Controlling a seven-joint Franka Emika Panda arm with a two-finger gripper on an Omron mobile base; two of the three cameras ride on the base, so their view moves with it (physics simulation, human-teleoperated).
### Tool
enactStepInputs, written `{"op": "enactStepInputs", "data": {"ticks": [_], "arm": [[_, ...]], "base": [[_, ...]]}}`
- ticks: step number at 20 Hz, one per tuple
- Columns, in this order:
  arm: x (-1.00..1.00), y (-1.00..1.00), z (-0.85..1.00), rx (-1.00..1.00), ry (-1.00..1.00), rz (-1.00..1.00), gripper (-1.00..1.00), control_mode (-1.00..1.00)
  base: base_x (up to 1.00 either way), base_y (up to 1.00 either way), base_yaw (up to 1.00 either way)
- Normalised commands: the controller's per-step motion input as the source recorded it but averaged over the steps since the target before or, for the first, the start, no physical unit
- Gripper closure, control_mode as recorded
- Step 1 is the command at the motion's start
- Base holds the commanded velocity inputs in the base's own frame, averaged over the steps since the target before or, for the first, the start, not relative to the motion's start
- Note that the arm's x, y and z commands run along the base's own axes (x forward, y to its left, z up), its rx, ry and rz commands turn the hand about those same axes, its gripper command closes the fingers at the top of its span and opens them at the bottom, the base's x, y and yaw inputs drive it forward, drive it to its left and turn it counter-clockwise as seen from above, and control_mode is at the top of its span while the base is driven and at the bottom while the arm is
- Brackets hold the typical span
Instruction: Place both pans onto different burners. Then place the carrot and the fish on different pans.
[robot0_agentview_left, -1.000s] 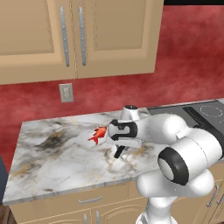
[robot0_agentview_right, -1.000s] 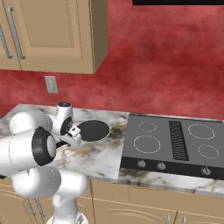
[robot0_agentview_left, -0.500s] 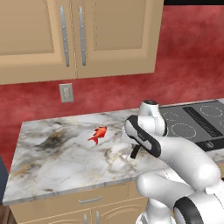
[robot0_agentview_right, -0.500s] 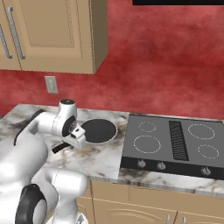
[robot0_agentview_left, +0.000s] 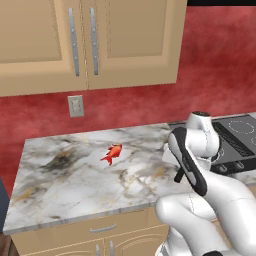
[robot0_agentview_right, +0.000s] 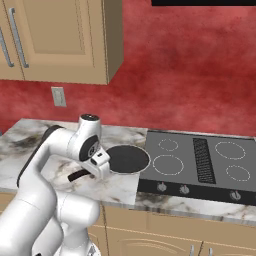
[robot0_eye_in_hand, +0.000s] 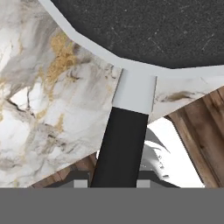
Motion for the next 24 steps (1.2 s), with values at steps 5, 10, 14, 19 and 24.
{"op": "enactStepInputs", "data": {"ticks": [5,10,14,19,24], "arm": [[-0.03,-0.52,0.24,0.00,0.16,-0.06,1.00,-1.00],[0.00,-0.38,0.33,0.00,0.07,-0.02,1.00,-1.00],[0.00,-0.31,0.35,0.00,0.00,0.00,1.00,-1.00],[0.00,-0.25,0.11,0.00,0.01,0.00,1.00,-1.00],[0.14,-0.20,0.00,0.00,0.03,0.00,1.00,-1.00]], "base": [[0.00,0.00,0.00],[0.00,0.00,0.00],[0.00,0.00,0.00],[0.00,0.00,0.00],[0.00,0.00,0.00]]}}
